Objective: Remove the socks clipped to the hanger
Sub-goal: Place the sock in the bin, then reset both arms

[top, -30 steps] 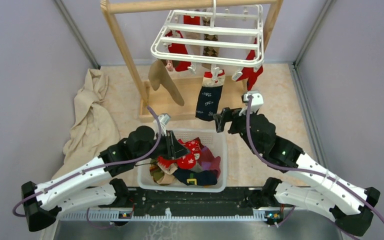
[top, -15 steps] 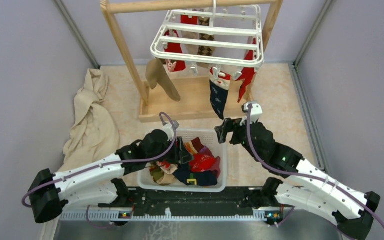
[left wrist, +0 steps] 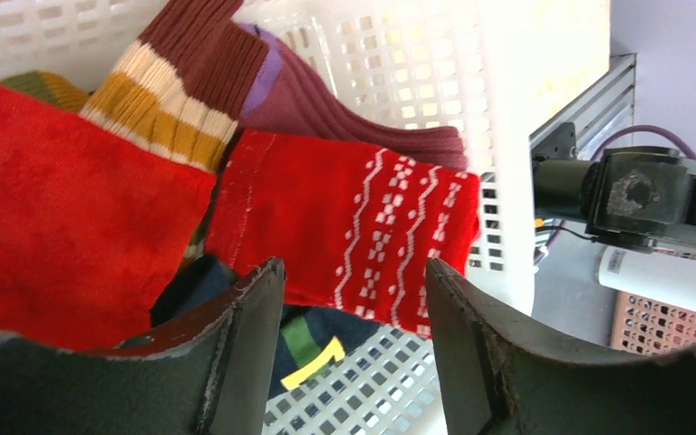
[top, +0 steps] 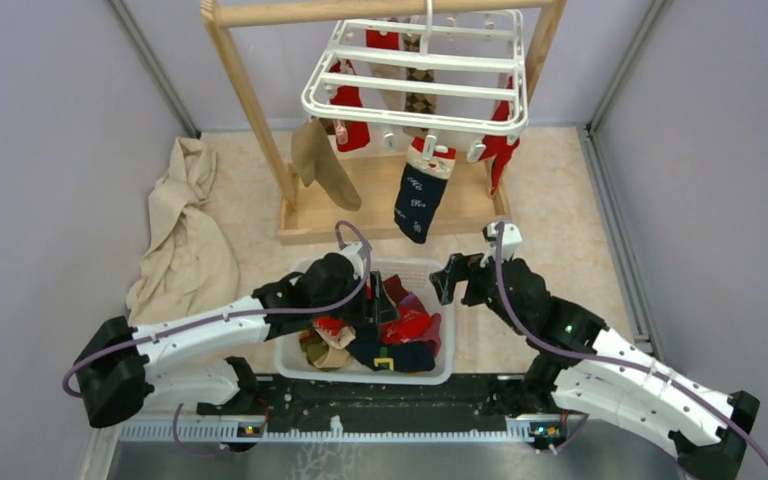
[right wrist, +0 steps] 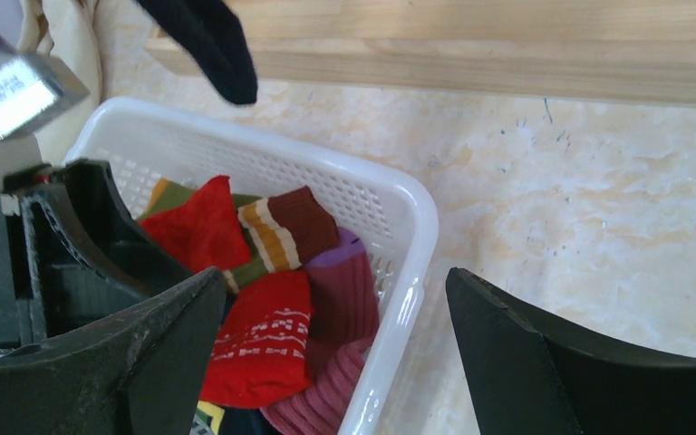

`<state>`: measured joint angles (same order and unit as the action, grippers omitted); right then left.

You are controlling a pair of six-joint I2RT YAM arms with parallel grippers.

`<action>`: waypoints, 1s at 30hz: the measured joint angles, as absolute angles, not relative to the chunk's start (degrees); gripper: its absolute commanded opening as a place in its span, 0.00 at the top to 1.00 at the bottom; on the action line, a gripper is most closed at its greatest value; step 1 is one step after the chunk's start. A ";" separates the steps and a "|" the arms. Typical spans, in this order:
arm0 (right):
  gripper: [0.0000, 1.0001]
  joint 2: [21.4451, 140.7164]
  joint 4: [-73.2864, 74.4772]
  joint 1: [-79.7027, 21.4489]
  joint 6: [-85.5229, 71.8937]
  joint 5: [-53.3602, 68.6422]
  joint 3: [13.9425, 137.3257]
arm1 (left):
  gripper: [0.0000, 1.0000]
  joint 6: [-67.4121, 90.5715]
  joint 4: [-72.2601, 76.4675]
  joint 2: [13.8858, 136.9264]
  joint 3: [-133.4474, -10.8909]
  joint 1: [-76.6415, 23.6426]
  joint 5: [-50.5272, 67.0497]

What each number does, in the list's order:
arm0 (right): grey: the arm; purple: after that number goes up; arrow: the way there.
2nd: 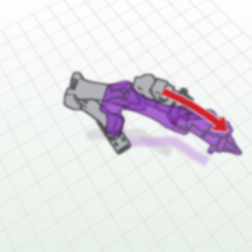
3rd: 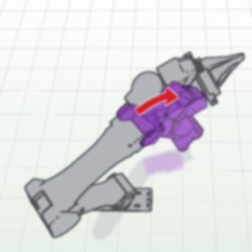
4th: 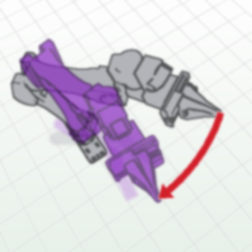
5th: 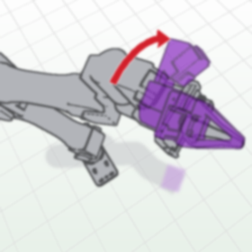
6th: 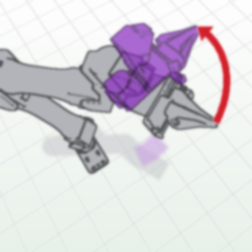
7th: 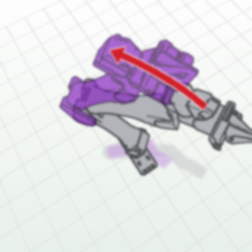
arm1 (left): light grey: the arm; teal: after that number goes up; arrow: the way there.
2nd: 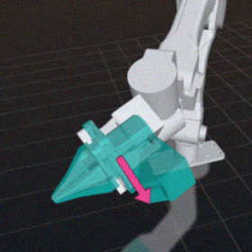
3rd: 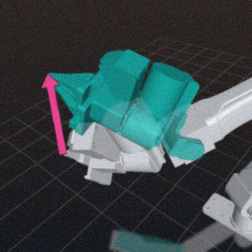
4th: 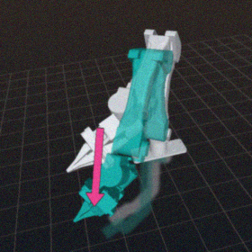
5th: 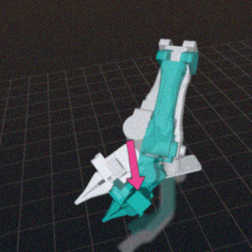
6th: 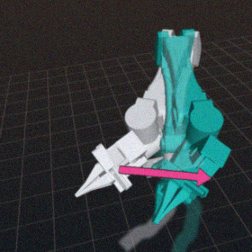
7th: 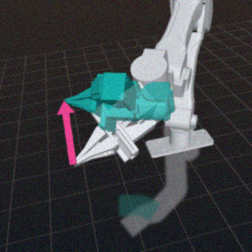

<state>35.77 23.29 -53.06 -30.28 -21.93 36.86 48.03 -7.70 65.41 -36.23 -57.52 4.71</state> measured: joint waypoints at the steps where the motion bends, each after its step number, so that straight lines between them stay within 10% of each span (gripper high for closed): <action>1: 0.08 35.27 23.33 -53.06 -30.63 -21.47 36.21 | 0.33 48.07 -7.75 65.82 -36.75 -57.52 4.84; 30: 0.03 30.41 24.40 -53.06 -33.04 -15.35 27.44 | 0.01 47.79 -16.21 65.93 -51.31 -57.56 0.86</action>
